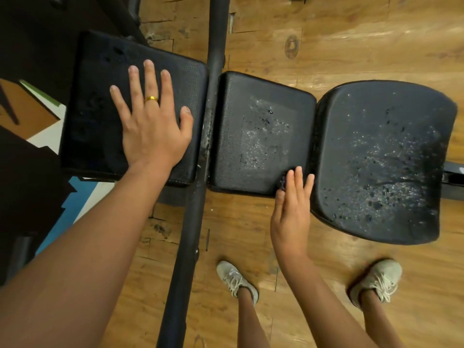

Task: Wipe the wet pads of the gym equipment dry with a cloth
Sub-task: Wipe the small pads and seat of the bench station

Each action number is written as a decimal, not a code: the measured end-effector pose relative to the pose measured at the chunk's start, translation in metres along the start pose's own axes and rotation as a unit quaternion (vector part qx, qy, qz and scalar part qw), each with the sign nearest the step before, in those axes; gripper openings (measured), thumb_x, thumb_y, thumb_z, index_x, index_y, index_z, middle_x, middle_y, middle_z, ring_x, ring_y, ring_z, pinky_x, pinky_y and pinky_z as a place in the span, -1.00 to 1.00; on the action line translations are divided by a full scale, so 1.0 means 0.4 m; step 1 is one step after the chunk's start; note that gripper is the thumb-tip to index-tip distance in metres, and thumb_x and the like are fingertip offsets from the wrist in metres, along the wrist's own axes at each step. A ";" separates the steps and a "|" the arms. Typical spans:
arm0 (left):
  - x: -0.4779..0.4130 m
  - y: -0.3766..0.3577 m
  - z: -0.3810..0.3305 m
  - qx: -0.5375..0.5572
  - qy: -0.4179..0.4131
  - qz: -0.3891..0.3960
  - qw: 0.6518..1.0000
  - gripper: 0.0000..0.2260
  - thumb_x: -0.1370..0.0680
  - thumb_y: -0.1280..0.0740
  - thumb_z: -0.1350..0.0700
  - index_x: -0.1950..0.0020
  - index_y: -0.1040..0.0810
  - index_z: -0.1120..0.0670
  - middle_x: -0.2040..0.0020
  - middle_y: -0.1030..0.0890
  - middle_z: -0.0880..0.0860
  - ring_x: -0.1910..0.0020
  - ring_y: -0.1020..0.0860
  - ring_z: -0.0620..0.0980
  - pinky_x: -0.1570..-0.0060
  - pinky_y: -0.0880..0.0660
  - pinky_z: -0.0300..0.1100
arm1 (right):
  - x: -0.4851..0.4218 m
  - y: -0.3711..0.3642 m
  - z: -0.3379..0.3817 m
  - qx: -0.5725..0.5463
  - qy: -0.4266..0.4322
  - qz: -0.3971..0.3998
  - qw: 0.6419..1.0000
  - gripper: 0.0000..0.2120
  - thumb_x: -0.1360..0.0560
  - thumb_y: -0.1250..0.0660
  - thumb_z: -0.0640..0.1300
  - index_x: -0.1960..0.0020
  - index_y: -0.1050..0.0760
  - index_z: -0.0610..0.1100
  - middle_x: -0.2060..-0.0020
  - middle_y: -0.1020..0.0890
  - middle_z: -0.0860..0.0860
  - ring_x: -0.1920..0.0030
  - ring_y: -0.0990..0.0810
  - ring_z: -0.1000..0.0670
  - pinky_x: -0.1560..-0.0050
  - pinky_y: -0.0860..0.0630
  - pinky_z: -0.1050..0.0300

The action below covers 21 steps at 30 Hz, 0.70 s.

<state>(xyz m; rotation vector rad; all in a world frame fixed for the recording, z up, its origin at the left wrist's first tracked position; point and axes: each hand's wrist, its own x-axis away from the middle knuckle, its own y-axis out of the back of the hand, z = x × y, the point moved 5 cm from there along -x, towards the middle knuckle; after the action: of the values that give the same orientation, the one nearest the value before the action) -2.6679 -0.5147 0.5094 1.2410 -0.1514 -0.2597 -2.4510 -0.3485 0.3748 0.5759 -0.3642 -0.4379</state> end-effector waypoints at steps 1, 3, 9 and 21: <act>0.001 -0.001 0.000 0.000 -0.001 0.000 1.000 -0.40 -0.66 0.00 -0.13 -0.65 -0.06 0.12 -0.66 -0.01 0.18 -0.63 0.05 0.22 -0.53 0.07 0.35 | 0.004 -0.011 0.026 0.008 0.020 0.004 1.000 -0.55 -0.72 -0.11 -0.13 -0.57 -0.24 -0.23 -0.59 -0.14 0.02 -0.63 0.07 -0.08 -0.57 0.11 0.27; 0.002 -0.002 0.001 0.000 -0.002 -0.003 1.000 -0.40 -0.67 0.01 -0.14 -0.65 -0.05 0.12 -0.66 -0.01 0.18 -0.63 0.05 0.22 -0.53 0.06 0.35 | 0.022 -0.049 0.105 0.026 0.075 0.032 0.996 -0.55 -0.71 -0.15 -0.16 -0.57 -0.26 -0.22 -0.59 -0.20 -0.04 -0.63 0.04 -0.11 -0.61 0.01 0.03; 0.003 0.000 0.000 0.004 -0.004 -0.015 1.000 -0.40 -0.67 0.01 -0.13 -0.65 -0.07 0.13 -0.65 -0.03 0.20 -0.63 0.03 0.22 -0.53 0.06 0.35 | 0.035 -0.122 0.248 0.044 0.157 0.082 0.983 -0.52 -0.69 -0.08 -0.16 -0.59 -0.18 -0.22 -0.61 -0.17 -0.10 -0.63 0.07 -0.16 -0.60 0.11 -0.09; 0.004 -0.003 0.001 0.006 -0.004 -0.020 1.000 -0.40 -0.67 -0.02 -0.13 -0.64 -0.08 0.13 -0.65 -0.04 0.20 -0.63 0.02 0.23 -0.53 0.06 0.35 | -0.032 -0.026 0.092 0.034 -0.009 -0.002 0.999 -0.54 -0.69 -0.12 -0.23 -0.57 -0.22 -0.25 -0.60 -0.20 -0.12 -0.63 0.05 -0.18 -0.59 -0.08 -0.22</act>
<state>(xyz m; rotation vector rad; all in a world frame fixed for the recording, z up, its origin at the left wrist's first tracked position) -2.6666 -0.5158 0.5085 1.2557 -0.1343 -0.2985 -2.4813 -0.3662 0.3949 0.6396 -0.3960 -0.4364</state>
